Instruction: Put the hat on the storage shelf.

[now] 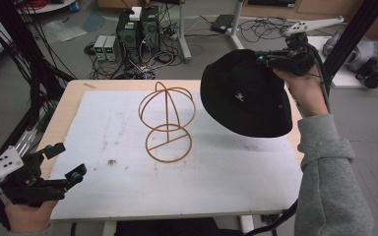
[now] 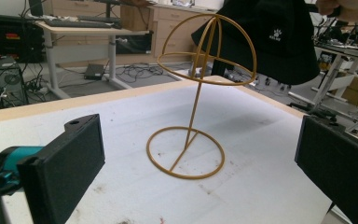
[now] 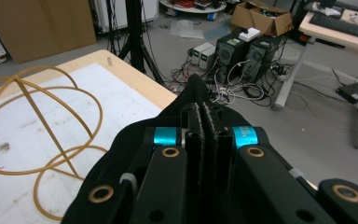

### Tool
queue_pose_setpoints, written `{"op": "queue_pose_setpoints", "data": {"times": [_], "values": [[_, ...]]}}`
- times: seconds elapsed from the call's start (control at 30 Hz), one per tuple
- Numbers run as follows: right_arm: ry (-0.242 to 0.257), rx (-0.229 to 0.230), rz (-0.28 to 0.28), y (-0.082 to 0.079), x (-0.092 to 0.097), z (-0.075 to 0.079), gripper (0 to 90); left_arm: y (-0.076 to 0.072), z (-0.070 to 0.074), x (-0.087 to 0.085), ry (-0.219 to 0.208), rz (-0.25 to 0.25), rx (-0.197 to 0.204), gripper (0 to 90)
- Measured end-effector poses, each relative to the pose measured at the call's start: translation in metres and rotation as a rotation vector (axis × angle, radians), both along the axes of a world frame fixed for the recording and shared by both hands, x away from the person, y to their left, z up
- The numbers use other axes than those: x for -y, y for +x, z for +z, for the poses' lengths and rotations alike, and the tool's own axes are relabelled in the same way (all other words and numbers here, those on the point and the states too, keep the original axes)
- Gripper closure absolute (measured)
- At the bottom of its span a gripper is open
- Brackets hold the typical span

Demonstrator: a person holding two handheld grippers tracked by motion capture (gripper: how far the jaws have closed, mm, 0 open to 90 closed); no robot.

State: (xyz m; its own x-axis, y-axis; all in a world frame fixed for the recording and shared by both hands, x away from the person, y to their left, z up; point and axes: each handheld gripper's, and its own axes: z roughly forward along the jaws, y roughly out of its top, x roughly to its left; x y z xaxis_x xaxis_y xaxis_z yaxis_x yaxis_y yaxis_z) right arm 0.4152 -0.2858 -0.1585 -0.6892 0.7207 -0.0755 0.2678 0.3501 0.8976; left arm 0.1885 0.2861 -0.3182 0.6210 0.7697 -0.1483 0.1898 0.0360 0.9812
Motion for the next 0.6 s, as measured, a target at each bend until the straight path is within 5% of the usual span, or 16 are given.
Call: {"op": "queue_pose_setpoints", "data": {"times": [0.6], "values": [[-0.008, 0.025, 0.058, -0.016, -0.005, 0.04, 88.0, -0.001, 0.002, 0.001, -0.005, -0.006, 0.004, 1.7]]}}
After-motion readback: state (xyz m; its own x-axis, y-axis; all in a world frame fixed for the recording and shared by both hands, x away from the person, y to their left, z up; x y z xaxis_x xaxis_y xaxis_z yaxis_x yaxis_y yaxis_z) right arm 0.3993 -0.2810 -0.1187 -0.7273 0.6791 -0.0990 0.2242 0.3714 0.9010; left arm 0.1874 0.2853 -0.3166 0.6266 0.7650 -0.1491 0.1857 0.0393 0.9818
